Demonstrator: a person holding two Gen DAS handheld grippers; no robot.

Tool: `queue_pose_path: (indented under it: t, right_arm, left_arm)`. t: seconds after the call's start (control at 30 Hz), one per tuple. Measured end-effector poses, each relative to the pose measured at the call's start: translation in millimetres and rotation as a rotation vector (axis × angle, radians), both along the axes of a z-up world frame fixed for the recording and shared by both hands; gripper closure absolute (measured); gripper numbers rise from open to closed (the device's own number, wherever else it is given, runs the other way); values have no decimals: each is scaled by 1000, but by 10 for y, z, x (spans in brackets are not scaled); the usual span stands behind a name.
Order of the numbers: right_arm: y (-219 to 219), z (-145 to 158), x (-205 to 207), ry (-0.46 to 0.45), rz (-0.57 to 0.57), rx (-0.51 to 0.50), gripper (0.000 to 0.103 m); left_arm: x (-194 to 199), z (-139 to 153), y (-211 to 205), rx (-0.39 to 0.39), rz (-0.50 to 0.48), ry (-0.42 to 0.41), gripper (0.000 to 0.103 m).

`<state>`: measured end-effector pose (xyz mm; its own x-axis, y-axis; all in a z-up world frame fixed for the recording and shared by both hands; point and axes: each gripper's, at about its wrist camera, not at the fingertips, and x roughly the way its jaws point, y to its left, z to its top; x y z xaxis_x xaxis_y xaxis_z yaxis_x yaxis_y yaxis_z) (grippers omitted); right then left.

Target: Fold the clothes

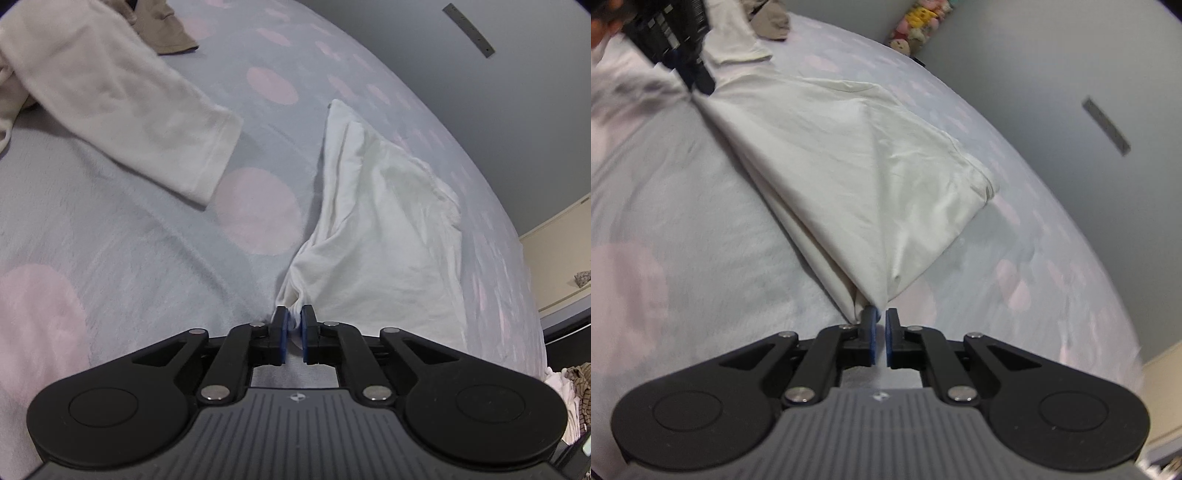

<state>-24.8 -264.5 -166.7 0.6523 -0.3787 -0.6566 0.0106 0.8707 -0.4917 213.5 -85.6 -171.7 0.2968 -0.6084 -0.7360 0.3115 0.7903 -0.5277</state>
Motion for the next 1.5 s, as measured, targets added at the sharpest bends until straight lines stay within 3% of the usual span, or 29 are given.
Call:
queue_pose_path:
  t: [0.03, 0.1, 0.2, 0.33, 0.53, 0.7, 0.77, 0.8, 0.83, 0.93, 1.03, 1.23, 1.5]
  right_arm:
    - [-35, 14, -5, 5, -11, 30, 97]
    - [-85, 53, -65, 14, -24, 75, 97]
    - [-223, 153, -168, -23, -81, 225, 87]
    - [-494, 259, -221, -111, -206, 523, 75]
    - [-887, 254, -251, -214, -398, 926, 70]
    - [-1095, 11, -193, -236, -515, 1128, 68]
    - [-1148, -99, -186, -253, -548, 1232, 70]
    - [-1154, -132, -170, -255, -554, 1267, 80]
    - [-1154, -150, -144, -247, -560, 1292, 92]
    - [-1134, -28, -128, -256, -546, 1295, 94]
    - [-1123, 294, -234, -290, -487, 1254, 95]
    - [-1001, 701, -649, -248, -447, 1186, 96]
    - [-699, 492, -1474, -176, -488, 1175, 96]
  left_arm:
    - [-12, 33, 21, -1, -2, -12, 93]
    - [-37, 100, 63, -4, -7, -35, 73]
    - [-70, 167, 108, -5, -12, -61, 55]
    - [-81, 82, 75, -4, -22, -42, 53]
    - [-43, -92, -69, -42, -38, -47, 57]
    - [-23, -155, -133, -42, -32, -44, 87]
    - [-25, -151, -163, -42, -32, -45, 91]
    - [-26, -149, -177, -42, -32, -46, 92]
    - [-25, -119, -187, -38, -32, -47, 93]
    - [-38, 96, -189, -39, -61, -56, 94]
    - [-107, 380, -175, -32, -97, -64, 94]
    - [-605, 568, -131, 35, -149, -6, 94]
    - [-1274, 387, 81, 100, -157, 55, 94]
